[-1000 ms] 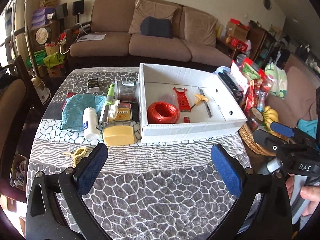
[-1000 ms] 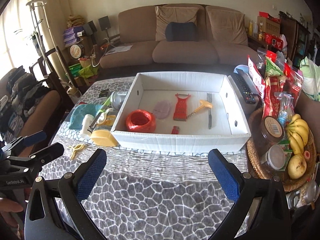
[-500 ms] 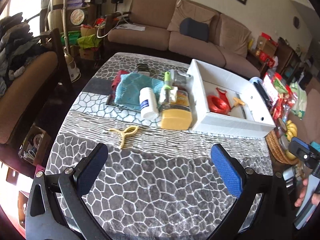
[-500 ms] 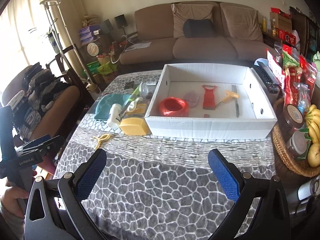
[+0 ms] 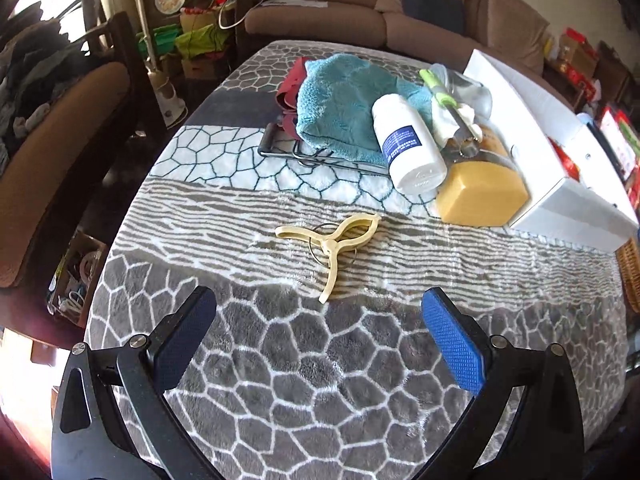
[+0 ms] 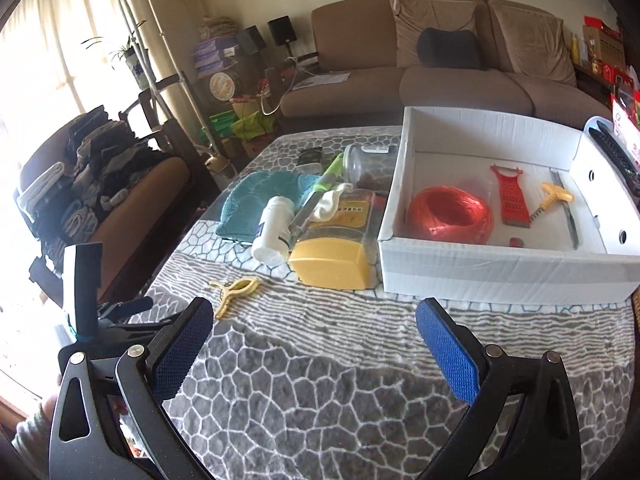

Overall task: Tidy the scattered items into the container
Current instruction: 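Reach the left gripper to the white bottle and grasp it, then lift the white bottle with the left gripper toward the right gripper, then grasp the white bottle with the right gripper while the left gripper releases it, then lower the white bottle into the white box and open the right gripper, then reach the right gripper to the green-handled metal scoop and grasp it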

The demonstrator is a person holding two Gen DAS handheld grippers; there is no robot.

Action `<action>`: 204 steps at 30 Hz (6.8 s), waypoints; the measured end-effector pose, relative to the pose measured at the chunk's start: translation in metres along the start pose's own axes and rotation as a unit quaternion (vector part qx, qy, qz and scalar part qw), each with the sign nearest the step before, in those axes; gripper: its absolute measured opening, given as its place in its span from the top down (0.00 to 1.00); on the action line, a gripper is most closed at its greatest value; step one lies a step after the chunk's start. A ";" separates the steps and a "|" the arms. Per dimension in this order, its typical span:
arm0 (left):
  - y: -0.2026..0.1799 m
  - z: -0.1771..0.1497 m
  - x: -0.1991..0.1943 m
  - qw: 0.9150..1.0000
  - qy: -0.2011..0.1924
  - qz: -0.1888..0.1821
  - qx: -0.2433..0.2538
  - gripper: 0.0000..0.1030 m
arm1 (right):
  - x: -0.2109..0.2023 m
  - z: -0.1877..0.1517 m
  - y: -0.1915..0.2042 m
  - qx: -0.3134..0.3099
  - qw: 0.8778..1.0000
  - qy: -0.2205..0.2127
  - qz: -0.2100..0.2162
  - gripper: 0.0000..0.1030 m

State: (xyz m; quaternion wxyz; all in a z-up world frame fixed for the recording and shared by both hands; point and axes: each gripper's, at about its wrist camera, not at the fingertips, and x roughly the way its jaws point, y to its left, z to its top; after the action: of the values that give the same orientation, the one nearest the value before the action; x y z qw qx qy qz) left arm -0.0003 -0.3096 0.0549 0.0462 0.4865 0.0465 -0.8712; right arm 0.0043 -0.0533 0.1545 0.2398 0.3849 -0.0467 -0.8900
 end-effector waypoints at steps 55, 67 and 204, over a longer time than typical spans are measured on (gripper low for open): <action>-0.034 0.056 -0.006 0.959 -0.039 -0.251 -0.123 0.57 | 0.040 -0.013 -0.044 0.156 0.974 0.069 0.146 0.00; -0.094 0.003 -0.018 0.942 0.012 -0.325 -0.081 0.77 | 0.083 -0.045 -0.084 0.382 0.877 0.131 0.262 0.00; -0.064 0.125 0.032 0.987 -0.038 -0.145 0.052 0.00 | 0.240 0.151 -0.031 0.085 0.977 0.194 0.012 0.80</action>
State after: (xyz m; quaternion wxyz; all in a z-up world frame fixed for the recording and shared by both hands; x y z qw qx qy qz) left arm -0.1307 -0.2629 0.0954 -0.1046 0.4428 0.0695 -0.8878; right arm -0.2555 -0.1526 0.0926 0.2213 0.5686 -0.0791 -0.7883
